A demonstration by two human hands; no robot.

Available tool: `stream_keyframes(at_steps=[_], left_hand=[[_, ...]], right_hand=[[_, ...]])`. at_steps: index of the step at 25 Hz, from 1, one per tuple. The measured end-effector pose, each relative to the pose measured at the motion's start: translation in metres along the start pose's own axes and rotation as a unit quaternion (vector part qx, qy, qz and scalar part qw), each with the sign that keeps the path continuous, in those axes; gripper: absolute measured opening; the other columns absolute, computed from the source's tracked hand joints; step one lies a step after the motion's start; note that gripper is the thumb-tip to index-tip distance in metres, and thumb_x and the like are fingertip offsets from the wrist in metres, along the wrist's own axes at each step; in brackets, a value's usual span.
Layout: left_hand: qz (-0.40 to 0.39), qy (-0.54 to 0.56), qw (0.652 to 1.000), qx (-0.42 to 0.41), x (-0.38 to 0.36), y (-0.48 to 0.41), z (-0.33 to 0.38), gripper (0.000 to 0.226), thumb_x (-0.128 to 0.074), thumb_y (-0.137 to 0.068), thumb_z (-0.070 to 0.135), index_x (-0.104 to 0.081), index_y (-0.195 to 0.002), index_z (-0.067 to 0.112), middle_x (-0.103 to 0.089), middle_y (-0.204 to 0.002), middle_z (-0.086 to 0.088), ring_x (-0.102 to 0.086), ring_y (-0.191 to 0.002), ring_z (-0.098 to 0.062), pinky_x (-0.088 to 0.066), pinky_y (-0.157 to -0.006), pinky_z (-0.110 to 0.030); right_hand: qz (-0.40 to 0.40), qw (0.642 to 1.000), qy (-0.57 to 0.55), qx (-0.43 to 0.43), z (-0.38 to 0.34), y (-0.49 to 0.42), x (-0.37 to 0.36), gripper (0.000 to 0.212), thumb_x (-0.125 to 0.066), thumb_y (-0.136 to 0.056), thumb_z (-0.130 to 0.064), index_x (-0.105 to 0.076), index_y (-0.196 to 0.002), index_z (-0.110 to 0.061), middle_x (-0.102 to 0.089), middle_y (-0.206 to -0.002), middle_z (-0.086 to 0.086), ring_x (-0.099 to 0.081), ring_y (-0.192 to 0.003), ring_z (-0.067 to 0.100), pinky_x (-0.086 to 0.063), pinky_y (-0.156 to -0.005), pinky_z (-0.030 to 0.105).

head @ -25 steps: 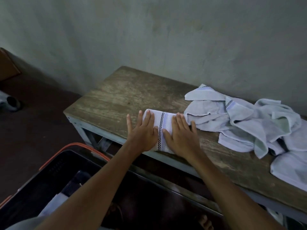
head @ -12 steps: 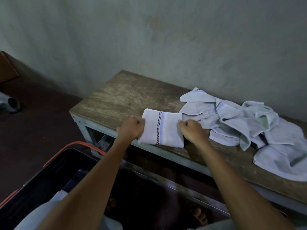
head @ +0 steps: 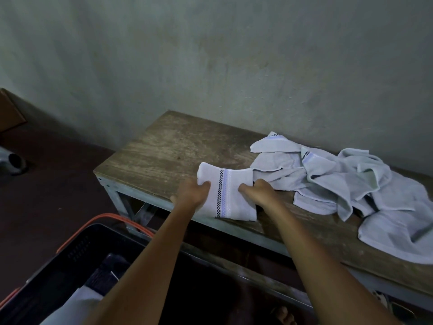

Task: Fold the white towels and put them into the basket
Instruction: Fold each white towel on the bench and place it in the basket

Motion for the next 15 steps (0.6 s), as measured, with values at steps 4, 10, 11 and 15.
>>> stream_keyframes(at_steps=[4,10,11,15], left_hand=[[0.067,0.126,0.990,0.008,-0.001,0.019,0.009,0.039,-0.052,-0.092,0.028,-0.052,-0.114,-0.003,-0.059,-0.113,-0.017,-0.057,-0.103,-0.032,-0.043,-0.085,-0.034],[0.077,0.196,0.976,-0.048,0.030,0.051,0.027,0.021,-0.048,-0.095,0.026,-0.052,-0.081,0.011,-0.060,-0.084,-0.006,-0.054,-0.080,-0.020,-0.041,-0.061,-0.029],[0.076,0.200,0.975,-0.063,0.039,0.062,0.033,0.020,-0.048,-0.095,0.027,-0.054,-0.084,0.011,-0.060,-0.084,-0.005,-0.055,-0.080,-0.020,-0.041,-0.060,-0.029],[0.080,0.219,0.969,-0.080,0.085,0.107,0.050,0.031,-0.047,-0.094,0.031,-0.053,-0.114,0.007,-0.060,-0.102,-0.007,-0.058,-0.087,-0.020,-0.045,-0.067,-0.029]], right_hand=[[-0.006,0.997,-0.071,-0.018,-0.006,0.000,-0.001,0.037,-0.050,-0.085,-0.034,-0.055,-0.105,-0.004,-0.054,-0.085,0.002,-0.049,-0.069,0.014,-0.035,-0.058,0.029],[0.020,0.973,-0.231,0.005,-0.022,0.025,0.016,0.029,-0.053,-0.088,-0.032,-0.056,-0.104,-0.008,-0.064,-0.102,0.008,-0.060,-0.085,0.020,-0.046,-0.071,0.031],[0.017,0.966,-0.258,0.003,-0.026,0.036,0.020,0.028,-0.053,-0.088,-0.032,-0.055,-0.105,-0.009,-0.064,-0.099,0.008,-0.060,-0.085,0.021,-0.048,-0.070,0.031],[-0.012,0.944,-0.329,0.011,-0.052,0.090,0.029,0.023,-0.053,-0.086,-0.030,-0.054,-0.098,-0.010,-0.063,-0.095,0.010,-0.061,-0.086,0.027,-0.050,-0.077,0.036]])
Point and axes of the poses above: each hand's wrist, its own y-axis away from the middle knuckle, its own x-axis out of the back of the hand, z = x × y, the point moved 2 cm from there along -y, towards the middle knuckle
